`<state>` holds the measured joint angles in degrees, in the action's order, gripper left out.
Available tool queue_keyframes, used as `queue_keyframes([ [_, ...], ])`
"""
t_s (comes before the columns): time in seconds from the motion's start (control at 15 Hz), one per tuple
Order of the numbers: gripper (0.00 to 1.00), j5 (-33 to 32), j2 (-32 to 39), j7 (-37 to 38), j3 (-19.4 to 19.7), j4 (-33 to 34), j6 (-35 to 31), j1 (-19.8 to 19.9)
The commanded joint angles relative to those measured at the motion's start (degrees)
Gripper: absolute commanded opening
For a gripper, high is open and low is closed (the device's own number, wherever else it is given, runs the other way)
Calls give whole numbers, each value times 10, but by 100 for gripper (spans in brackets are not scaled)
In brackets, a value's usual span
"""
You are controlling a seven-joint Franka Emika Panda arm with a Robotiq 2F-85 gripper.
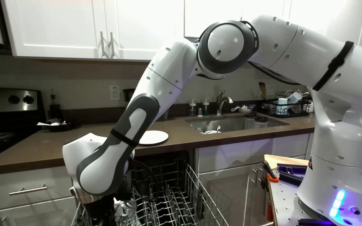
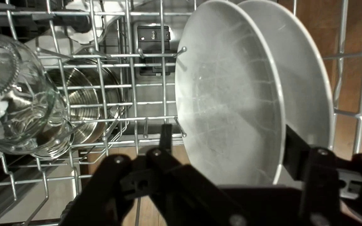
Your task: Move one plate in the dishwasher to the right
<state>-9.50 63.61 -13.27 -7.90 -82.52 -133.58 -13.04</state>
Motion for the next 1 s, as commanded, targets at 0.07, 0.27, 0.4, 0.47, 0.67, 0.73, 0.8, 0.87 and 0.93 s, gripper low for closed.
queue_keyframes([
  [0.07, 45, -4, 16, -19, -6, 8, -33, 7],
  [0.27, 27, -1, 3, -26, -15, -6, -43, 14],
  [0.4, 14, 1, -9, -25, -19, -16, -41, 15],
  [0.47, 6, 2, -17, -26, -21, -24, -40, 17],
  [0.67, 1, 9, -39, -29, -30, -51, -44, 27],
  [0.73, 3, 11, -47, -31, -34, -63, -46, 32],
  [0.8, 3, 13, -55, -30, -38, -76, -50, 37],
  [0.87, 3, 15, -64, -30, -42, -90, -55, 42],
  [0.93, 2, 17, -75, -29, -47, -106, -58, 47],
])
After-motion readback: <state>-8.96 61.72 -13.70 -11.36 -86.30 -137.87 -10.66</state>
